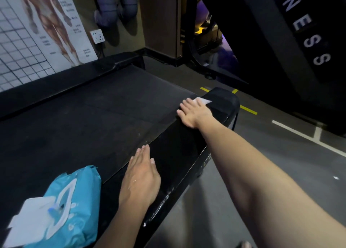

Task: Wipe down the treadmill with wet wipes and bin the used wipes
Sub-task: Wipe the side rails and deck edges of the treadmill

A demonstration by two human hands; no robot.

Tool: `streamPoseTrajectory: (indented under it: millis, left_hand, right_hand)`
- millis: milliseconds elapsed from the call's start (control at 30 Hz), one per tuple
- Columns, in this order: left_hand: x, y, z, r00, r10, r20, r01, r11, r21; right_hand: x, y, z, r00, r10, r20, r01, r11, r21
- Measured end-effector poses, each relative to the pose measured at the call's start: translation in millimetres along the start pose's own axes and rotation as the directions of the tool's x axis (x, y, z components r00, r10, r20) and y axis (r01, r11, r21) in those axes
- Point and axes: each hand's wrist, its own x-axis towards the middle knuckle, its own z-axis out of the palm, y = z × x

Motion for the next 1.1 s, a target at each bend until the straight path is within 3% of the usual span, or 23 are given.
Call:
streamPoseTrajectory:
  millis: [133, 200, 267, 333, 500, 567, 667, 833, 1000, 1100]
  left_hand:
    - [-1.1, 0.4, 0.3, 1.000, -0.005, -0.007, 0.005, 1.000, -0.004]
    - [-0.6, -0.8, 1.4, 1.000, -0.009, -0.008, 0.009, 1.000, 0.001]
    - [0.6, -3.2, 4.0, 1.000, -0.011, -0.007, 0.011, 0.999, 0.049]
    - [1.5, -3.3, 5.7, 1.000, -0.019, 0.004, 0.019, 0.995, 0.097]
    - [0.2, -1.5, 7.3, 0.999, -0.043, -0.016, 0.045, 0.984, 0.174]
    - [1.1, -2.8, 9.8, 0.998, -0.046, -0.039, 0.052, 0.981, 0.189]
    - [1.0, -1.3, 8.5, 0.998, -0.056, -0.018, 0.059, 0.980, 0.190]
    - [-0.5, -0.3, 6.0, 0.999, -0.052, -0.009, 0.053, 0.983, 0.175]
    - [-0.1, 1.2, 4.2, 0.998, -0.061, -0.005, 0.061, 0.982, 0.177]
    - [0.3, -0.1, 4.5, 0.998, -0.062, -0.001, 0.062, 0.983, 0.174]
  right_hand:
    - [-7.1, 25.0, 6.0, 0.960, 0.236, -0.150, -0.186, 0.939, 0.291]
    - [-15.8, 49.7, 5.9, 0.923, 0.362, -0.132, -0.293, 0.882, 0.370]
    - [-30.0, 72.3, 13.9, 0.918, 0.390, -0.073, -0.344, 0.874, 0.343]
    - [-54.2, 74.2, 27.2, 0.946, 0.305, -0.109, -0.265, 0.923, 0.279]
    - [-128.5, 19.6, 34.4, 0.960, -0.146, -0.237, 0.215, 0.930, 0.297]
    - [-128.2, -4.8, 21.5, 0.934, -0.306, -0.184, 0.345, 0.904, 0.250]
    - [-90.2, -17.3, 6.9, 0.929, -0.366, -0.061, 0.368, 0.887, 0.280]
    - [-17.2, 7.8, -1.3, 0.996, -0.091, -0.018, 0.092, 0.993, 0.072]
    - [-11.6, 48.3, 2.5, 0.964, 0.229, -0.134, -0.184, 0.941, 0.285]
    - [-17.5, 88.0, 15.7, 0.928, 0.357, -0.105, -0.297, 0.881, 0.368]
